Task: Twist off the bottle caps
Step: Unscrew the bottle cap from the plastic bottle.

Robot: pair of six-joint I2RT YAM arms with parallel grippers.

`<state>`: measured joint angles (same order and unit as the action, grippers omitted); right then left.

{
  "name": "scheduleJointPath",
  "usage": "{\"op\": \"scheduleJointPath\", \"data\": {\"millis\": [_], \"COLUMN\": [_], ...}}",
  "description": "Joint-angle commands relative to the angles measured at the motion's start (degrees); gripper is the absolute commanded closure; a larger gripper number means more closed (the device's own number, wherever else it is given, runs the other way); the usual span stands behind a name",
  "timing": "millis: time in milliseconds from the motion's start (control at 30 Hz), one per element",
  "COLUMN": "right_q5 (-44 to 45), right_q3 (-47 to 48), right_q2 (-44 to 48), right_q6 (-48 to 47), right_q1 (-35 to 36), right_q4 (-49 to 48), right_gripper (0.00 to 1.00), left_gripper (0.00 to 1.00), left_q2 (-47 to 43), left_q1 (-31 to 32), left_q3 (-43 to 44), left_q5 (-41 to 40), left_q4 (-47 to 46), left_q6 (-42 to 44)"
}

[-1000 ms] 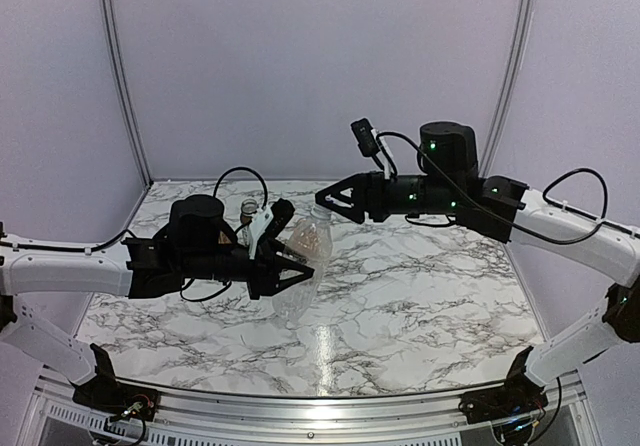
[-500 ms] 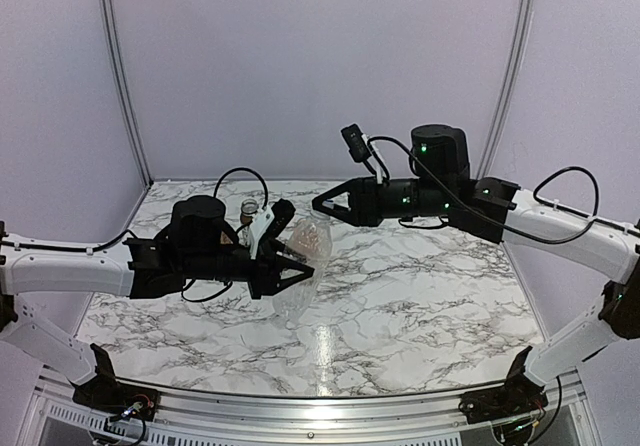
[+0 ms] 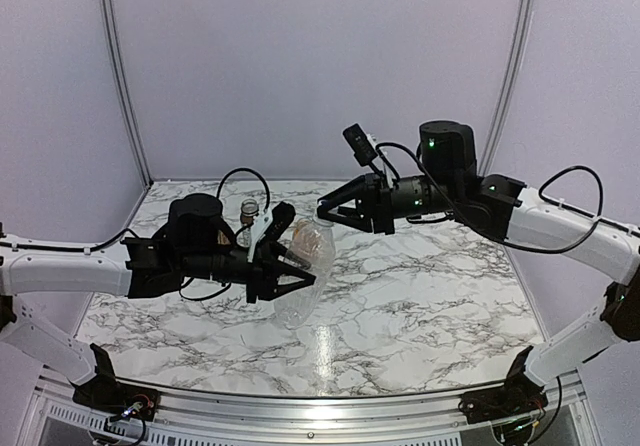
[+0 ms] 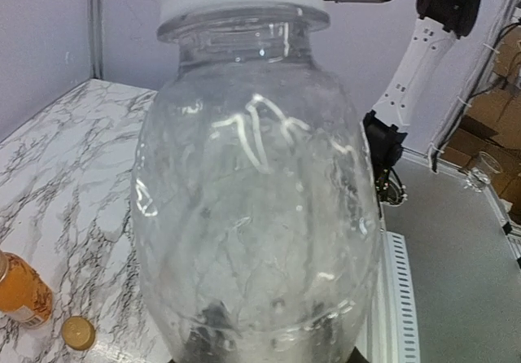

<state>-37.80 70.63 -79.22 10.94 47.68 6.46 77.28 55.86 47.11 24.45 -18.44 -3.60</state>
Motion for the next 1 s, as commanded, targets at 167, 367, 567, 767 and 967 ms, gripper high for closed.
{"op": "scheduleJointPath", "data": {"millis": [167,367,567,767,967], "right_q5": [-26.2,-32.7,-33.5,-36.0,-34.0], "right_q3": [2.2,3.0,2.8,1.2,0.2], "right_q2": [1.4,0.2,0.0,0.6,0.4], "right_q6": [-21.4,-23.4,-23.7,-21.7,-21.4], "right_q1": [-1.8,-2.2,-2.2,-2.2,-2.1], "right_q4": [4.8,5.4,5.7,1.6,1.5], "right_gripper": [0.83,0.81,0.81,0.78,0.74], "left_gripper": [0.67,0.67,0.67,0.67,0.67], "left_q2": [-2.5,-0.6,0.1,1.6,0.8], "left_q1": [0.2,0.1,0.1,0.1,0.1], "left_q3": [2.3,3.3,4.1,4.7,5.0], "left_q5": [28.1,33.1,32.5,33.3,30.2], "left_q4": [-1.9,-1.9,-1.9,-1.9,-2.0], "left_q6": [-2.3,-3.1,-2.7,-3.0,-3.1]}}
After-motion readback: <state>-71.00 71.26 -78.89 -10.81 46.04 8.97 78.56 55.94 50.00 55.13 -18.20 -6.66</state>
